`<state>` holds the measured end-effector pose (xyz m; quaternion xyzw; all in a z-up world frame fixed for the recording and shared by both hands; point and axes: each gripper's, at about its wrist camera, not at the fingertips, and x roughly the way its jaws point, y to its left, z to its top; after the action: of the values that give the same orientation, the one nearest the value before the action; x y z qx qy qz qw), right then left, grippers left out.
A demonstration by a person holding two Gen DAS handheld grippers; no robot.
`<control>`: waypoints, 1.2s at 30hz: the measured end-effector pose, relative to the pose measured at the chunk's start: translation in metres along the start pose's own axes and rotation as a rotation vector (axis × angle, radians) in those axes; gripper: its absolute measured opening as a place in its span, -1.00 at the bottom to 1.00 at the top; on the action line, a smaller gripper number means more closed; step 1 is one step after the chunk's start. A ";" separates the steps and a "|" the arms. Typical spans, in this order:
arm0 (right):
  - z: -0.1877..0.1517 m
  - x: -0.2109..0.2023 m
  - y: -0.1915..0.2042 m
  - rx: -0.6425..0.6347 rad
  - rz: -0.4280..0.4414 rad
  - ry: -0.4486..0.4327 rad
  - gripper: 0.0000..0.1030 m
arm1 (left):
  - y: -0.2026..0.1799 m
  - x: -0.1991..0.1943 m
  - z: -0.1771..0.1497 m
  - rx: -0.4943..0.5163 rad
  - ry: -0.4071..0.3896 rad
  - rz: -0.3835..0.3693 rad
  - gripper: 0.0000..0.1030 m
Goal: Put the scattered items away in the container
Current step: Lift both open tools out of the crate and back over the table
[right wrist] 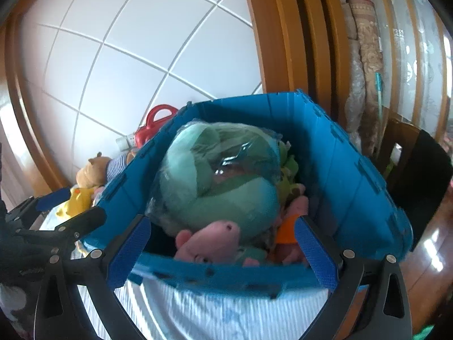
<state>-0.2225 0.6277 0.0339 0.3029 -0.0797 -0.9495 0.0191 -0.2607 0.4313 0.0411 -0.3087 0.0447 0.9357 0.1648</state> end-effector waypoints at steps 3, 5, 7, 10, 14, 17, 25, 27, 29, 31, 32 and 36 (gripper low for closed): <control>-0.012 -0.012 0.017 -0.003 -0.013 -0.004 0.99 | 0.012 -0.014 -0.014 -0.005 -0.002 0.001 1.00; -0.020 -0.019 0.028 -0.010 -0.020 -0.007 0.99 | 0.022 -0.025 -0.025 -0.015 -0.003 0.002 1.00; -0.030 -0.026 0.043 -0.018 -0.018 -0.009 0.99 | 0.033 -0.035 -0.035 -0.025 -0.002 0.004 1.00; -0.046 -0.037 0.068 -0.032 -0.008 -0.013 0.99 | 0.052 -0.055 -0.054 -0.046 -0.001 0.014 1.00; -0.068 -0.050 0.104 -0.057 0.014 -0.020 0.99 | 0.080 -0.083 -0.082 -0.080 0.000 0.045 1.00; -0.085 -0.059 0.131 -0.070 0.038 -0.022 0.99 | 0.107 -0.104 -0.107 -0.112 0.012 0.079 1.00; -0.112 -0.051 0.185 -0.119 0.078 0.021 0.99 | 0.156 -0.129 -0.143 -0.181 0.045 0.150 1.00; -0.115 -0.044 0.194 -0.140 0.079 0.033 0.99 | 0.165 -0.131 -0.146 -0.204 0.038 0.167 1.00; -0.117 -0.037 0.201 -0.163 0.088 0.042 0.99 | 0.172 -0.131 -0.147 -0.224 0.035 0.181 1.00; -0.117 -0.032 0.206 -0.193 0.085 0.038 0.99 | 0.177 -0.129 -0.147 -0.239 0.033 0.204 1.00; -0.116 -0.030 0.208 -0.207 0.080 0.032 0.99 | 0.180 -0.128 -0.147 -0.244 0.033 0.212 1.00; -0.111 -0.024 0.209 -0.233 0.059 0.018 0.99 | 0.185 -0.122 -0.145 -0.269 0.047 0.222 1.00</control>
<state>-0.1410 0.4075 -0.0078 0.3048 0.0226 -0.9485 0.0830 -0.1489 0.1960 -0.0068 -0.3429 -0.0431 0.9382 0.0165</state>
